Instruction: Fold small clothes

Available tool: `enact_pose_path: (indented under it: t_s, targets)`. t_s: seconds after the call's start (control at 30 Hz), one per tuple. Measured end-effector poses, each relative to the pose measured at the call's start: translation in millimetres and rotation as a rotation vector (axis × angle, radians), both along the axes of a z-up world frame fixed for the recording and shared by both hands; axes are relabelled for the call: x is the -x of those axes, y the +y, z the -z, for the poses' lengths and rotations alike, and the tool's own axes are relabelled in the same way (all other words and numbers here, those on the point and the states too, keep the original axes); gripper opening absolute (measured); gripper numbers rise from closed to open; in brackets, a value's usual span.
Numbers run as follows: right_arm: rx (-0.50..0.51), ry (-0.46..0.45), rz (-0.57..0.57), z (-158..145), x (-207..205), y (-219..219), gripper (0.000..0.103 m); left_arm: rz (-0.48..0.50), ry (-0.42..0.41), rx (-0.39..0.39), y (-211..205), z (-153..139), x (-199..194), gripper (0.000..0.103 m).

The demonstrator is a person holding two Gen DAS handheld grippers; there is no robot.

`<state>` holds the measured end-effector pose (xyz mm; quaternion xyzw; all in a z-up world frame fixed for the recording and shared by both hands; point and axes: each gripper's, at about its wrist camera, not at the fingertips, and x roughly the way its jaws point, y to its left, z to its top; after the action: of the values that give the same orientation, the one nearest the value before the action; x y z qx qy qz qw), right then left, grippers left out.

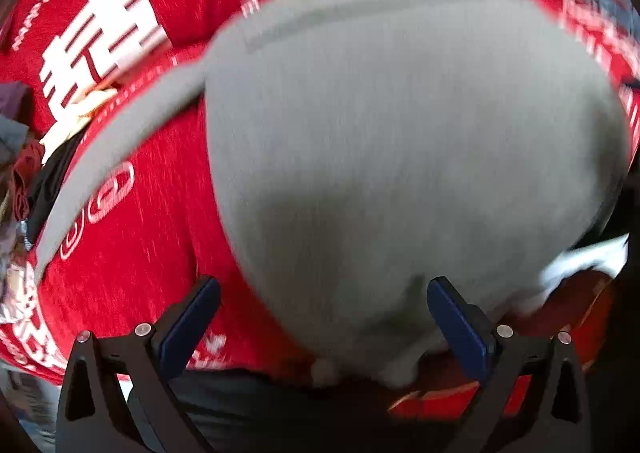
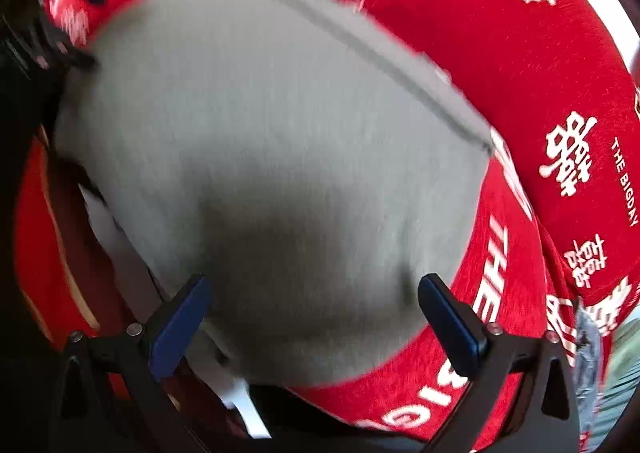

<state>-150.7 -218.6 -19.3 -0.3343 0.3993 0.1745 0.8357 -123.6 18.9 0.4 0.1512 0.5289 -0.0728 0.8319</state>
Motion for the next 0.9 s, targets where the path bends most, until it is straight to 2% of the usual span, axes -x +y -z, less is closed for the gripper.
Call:
enact_pose_path:
  t_s: [0.07, 0.13, 0.2, 0.3, 0.33, 0.37, 0.53, 0.6, 0.7, 0.77, 0.87, 0.9]
  targets:
    - [-0.088, -0.012, -0.005, -16, -13, 12, 0.103, -0.043, -0.056, 0.072, -7, -14, -13, 0.103]
    - [-0.144, -0.018, 0.002, -22, -27, 24, 0.103, -0.086, -0.069, 0.150, -19, -18, -31, 0.103]
    - [-0.182, -0.020, 0.029, -20, -49, 31, 0.103, -0.132, -0.064, 0.190, -27, -14, -51, 0.103]
    - [-0.253, 0.063, 0.130, -1, -81, 37, 0.103, -0.191, -0.034, 0.179, -32, 0, -59, 0.103]
    - [-0.311, 0.095, 0.150, 2, -86, 31, 0.103, -0.205, -0.053, 0.226, -25, 0, -57, 0.103]
    - [-0.358, 0.080, 0.159, 1, -82, 22, 0.103, -0.209, -0.053, 0.223, -20, -2, -59, 0.103]
    - [-0.343, 0.083, 0.276, -10, -84, -15, 0.103, -0.237, -0.015, 0.205, 6, -3, -44, 0.103]
    - [-0.375, 0.054, 0.304, -22, -88, -20, 0.103, -0.282, -0.054, 0.203, 14, -16, -52, 0.103]
    - [-0.434, 0.001, 0.375, -49, -135, -30, 0.103, -0.306, -0.103, 0.232, 13, -38, -94, 0.103]
    - [-0.468, -0.021, 0.425, -63, -180, -27, 0.103, -0.295, -0.127, 0.266, 2, -52, -136, 0.103]
    - [-0.483, 0.014, 0.497, -67, -246, -9, 0.103, -0.317, -0.118, 0.278, -13, -58, -204, 0.103]
    - [-0.486, 0.032, 0.515, -62, -256, -5, 0.103, -0.319, -0.106, 0.282, -17, -56, -223, 0.103]
